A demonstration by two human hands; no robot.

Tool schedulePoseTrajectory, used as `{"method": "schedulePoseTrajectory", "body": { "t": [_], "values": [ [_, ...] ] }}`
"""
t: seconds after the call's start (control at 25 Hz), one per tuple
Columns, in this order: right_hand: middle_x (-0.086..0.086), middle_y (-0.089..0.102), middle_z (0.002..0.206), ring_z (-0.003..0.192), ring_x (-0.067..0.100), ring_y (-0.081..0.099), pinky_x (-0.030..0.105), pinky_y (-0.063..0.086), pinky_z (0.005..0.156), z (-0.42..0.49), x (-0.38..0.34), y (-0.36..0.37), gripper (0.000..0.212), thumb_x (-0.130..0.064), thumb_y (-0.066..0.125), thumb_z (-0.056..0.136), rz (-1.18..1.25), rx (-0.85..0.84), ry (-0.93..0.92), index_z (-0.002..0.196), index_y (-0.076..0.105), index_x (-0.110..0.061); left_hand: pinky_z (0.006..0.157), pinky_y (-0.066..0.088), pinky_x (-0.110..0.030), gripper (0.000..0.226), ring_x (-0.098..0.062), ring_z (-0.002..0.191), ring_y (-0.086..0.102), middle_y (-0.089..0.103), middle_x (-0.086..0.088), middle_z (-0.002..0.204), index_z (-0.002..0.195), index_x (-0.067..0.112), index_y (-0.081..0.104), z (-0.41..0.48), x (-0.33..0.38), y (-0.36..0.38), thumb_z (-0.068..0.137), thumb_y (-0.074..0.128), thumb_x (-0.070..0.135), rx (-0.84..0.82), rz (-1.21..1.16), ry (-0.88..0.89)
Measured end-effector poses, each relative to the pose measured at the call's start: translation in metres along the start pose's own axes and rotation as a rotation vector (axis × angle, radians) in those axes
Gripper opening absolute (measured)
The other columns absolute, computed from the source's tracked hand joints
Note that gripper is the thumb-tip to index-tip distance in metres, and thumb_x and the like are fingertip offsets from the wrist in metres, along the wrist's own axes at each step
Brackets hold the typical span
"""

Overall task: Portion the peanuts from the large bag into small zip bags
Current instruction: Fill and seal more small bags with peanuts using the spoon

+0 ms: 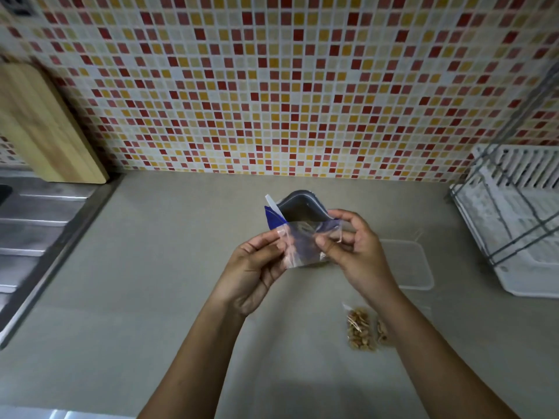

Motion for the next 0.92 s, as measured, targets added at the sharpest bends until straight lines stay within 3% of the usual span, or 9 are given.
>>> {"method": "schedulePoseTrajectory", "body": {
  "t": [0.12, 0.32, 0.48, 0.56, 0.64, 0.72, 0.8, 0.92],
  "values": [
    [0.005, 0.072, 0.09, 0.084, 0.013, 0.069, 0.026, 0.054, 0.072, 0.005, -0.003, -0.009, 0.039, -0.009, 0.071, 0.079, 0.055, 0.026, 0.01, 0.112, 0.056, -0.025, 0.054, 0.054, -0.018, 0.018, -0.009, 0.058, 0.067, 0.072, -0.003, 0.069, 0.098, -0.002, 0.065, 0.001, 0.016, 0.006, 0.088, 0.05, -0.008, 0.064, 0.171, 0.091],
    [0.001, 0.07, 0.077, 0.083, 0.019, 0.069, 0.028, 0.053, 0.071, 0.011, -0.004, -0.016, 0.034, -0.006, 0.066, 0.083, 0.135, 0.037, 0.024, 0.105, 0.056, -0.03, 0.067, 0.058, -0.022, 0.022, -0.013, 0.066, 0.066, 0.072, -0.001, 0.077, 0.087, 0.019, 0.07, -0.008, 0.054, 0.011, 0.085, 0.06, -0.001, 0.235, 0.846, 0.389],
    [0.0, 0.074, 0.075, 0.072, 0.007, 0.069, 0.018, 0.055, 0.065, 0.014, -0.001, -0.015, 0.032, -0.003, 0.057, 0.088, 0.284, 0.043, 0.096, 0.112, 0.052, -0.023, 0.069, 0.059, -0.024, 0.026, -0.019, 0.071, 0.068, 0.072, -0.002, 0.08, 0.084, 0.024, 0.069, -0.005, 0.062, 0.018, 0.084, 0.059, 0.0, 0.235, 0.949, 0.417],
    [0.001, 0.072, 0.098, 0.086, 0.006, 0.067, 0.019, 0.053, 0.075, 0.014, -0.003, -0.024, 0.032, -0.012, 0.055, 0.091, 0.093, 0.113, 0.034, 0.121, 0.049, -0.022, 0.071, 0.06, -0.029, 0.029, -0.022, 0.074, 0.068, 0.071, -0.005, 0.082, 0.082, 0.025, 0.069, -0.003, 0.061, 0.022, 0.084, 0.057, -0.001, 0.217, 0.934, 0.391],
    [-0.007, 0.052, 0.13, 0.113, 0.002, 0.052, 0.02, 0.045, 0.092, 0.011, -0.022, -0.032, 0.045, -0.033, 0.06, 0.088, -0.294, 0.159, -0.149, 0.13, 0.043, -0.026, 0.071, 0.06, -0.029, 0.028, -0.023, 0.075, 0.068, 0.071, -0.008, 0.082, 0.081, 0.024, 0.068, 0.0, 0.062, 0.025, 0.084, 0.057, -0.002, 0.212, 0.929, 0.364],
    [-0.016, 0.037, 0.138, 0.127, -0.003, 0.034, 0.018, 0.035, 0.1, 0.007, -0.043, -0.023, 0.067, -0.052, 0.064, 0.079, -0.548, 0.068, -0.331, 0.135, 0.039, -0.027, 0.071, 0.06, -0.031, 0.025, -0.025, 0.075, 0.068, 0.07, -0.013, 0.08, 0.081, 0.02, 0.069, 0.004, 0.06, 0.028, 0.084, 0.058, -0.002, 0.183, 0.905, 0.318],
    [-0.013, 0.031, 0.147, 0.133, -0.004, 0.021, 0.023, 0.022, 0.11, 0.004, -0.055, -0.004, 0.084, -0.066, 0.064, 0.07, -0.78, -0.075, -0.476, 0.139, 0.034, -0.029, 0.073, 0.06, -0.034, 0.022, -0.027, 0.077, 0.069, 0.07, -0.015, 0.081, 0.085, 0.017, 0.07, 0.007, 0.058, 0.036, 0.084, 0.059, -0.002, 0.12, 0.912, 0.279],
    [-0.012, 0.033, 0.149, 0.136, 0.001, 0.023, 0.028, 0.007, 0.114, 0.008, -0.051, 0.017, 0.095, -0.073, 0.064, 0.062, -0.955, -0.221, -0.482, 0.142, 0.032, -0.031, 0.074, 0.06, -0.035, 0.024, -0.026, 0.078, 0.07, 0.071, -0.011, 0.079, 0.1, 0.016, 0.063, 0.008, 0.058, 0.046, 0.083, 0.061, -0.001, 0.078, 0.942, 0.267]
  ]
}}
Point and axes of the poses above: each hand's wrist, its own z-axis towards the middle knuckle, its own y-axis out of the palm, x = y × z, the point moved 8 cm from there along z, towards the middle knuckle
